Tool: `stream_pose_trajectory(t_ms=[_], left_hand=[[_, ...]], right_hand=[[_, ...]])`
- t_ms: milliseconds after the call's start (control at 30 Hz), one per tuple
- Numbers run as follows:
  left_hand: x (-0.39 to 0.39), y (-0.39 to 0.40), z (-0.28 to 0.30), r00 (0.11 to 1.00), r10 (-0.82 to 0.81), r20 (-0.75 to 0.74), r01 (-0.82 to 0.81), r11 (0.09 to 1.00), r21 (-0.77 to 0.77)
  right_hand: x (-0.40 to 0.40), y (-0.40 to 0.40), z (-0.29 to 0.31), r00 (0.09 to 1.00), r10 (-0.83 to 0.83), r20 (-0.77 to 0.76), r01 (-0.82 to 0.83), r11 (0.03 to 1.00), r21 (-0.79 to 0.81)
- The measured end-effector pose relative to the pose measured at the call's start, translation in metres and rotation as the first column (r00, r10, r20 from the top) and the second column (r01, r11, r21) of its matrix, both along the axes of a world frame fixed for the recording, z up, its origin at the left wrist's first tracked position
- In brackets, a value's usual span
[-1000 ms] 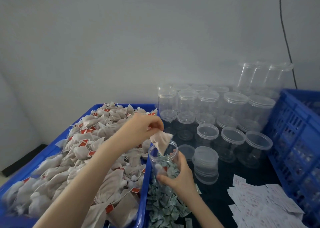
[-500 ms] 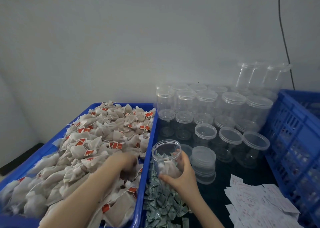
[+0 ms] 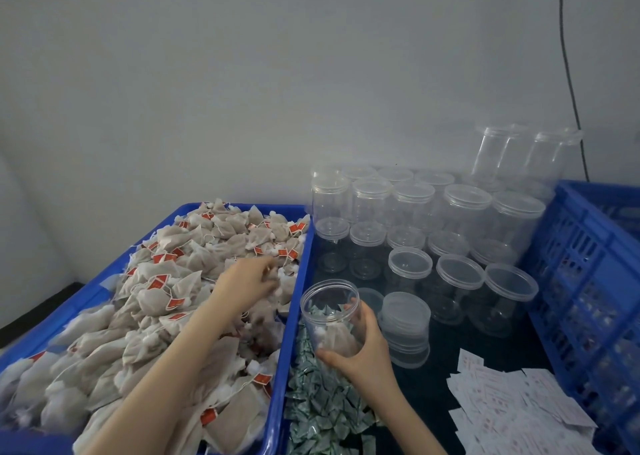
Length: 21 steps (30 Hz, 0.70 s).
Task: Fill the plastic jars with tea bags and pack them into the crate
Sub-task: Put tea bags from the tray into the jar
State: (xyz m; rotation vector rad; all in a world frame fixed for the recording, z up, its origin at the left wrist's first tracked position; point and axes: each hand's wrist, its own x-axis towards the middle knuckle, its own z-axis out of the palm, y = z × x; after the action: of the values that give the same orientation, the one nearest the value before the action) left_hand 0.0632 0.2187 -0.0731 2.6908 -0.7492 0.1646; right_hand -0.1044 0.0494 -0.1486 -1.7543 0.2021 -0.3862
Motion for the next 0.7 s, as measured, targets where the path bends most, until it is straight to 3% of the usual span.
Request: stream_pose_trajectory(t_ms=[133, 233, 500, 633, 700], left_hand=[[-0.020, -0.008, 0.044, 0.990, -0.104, 0.092, 0.128, 0.942, -0.311], [-0.040, -0.018, 0.070, 0.968, -0.214, 0.133, 0.250, 0.884, -0.396], [-0.064, -0.041, 0.076, 0.913, -0.371, 0.170, 0.407, 0.853, -0.326], [-0.060, -0.045, 0.062, 0.889, -0.455, -0.063, 0.440, 0.883, -0.162], [-0.053, -0.044, 0.055, 0.877, -0.452, -0.159, 0.431, 0.889, -0.153]], right_hand=[[0.001, 0.001, -0.001, 1.000, -0.001, -0.007, 0.001, 1.000, -0.007], [0.001, 0.003, 0.000, 1.000, 0.000, -0.012, 0.000, 1.000, -0.006], [0.001, 0.003, 0.005, 1.000, 0.004, -0.010, -0.004, 1.000, 0.005], [-0.002, 0.001, 0.010, 1.000, 0.001, 0.002, -0.001, 0.999, 0.032], [-0.003, 0.001, 0.012, 1.000, 0.009, 0.005, -0.010, 0.999, 0.048]])
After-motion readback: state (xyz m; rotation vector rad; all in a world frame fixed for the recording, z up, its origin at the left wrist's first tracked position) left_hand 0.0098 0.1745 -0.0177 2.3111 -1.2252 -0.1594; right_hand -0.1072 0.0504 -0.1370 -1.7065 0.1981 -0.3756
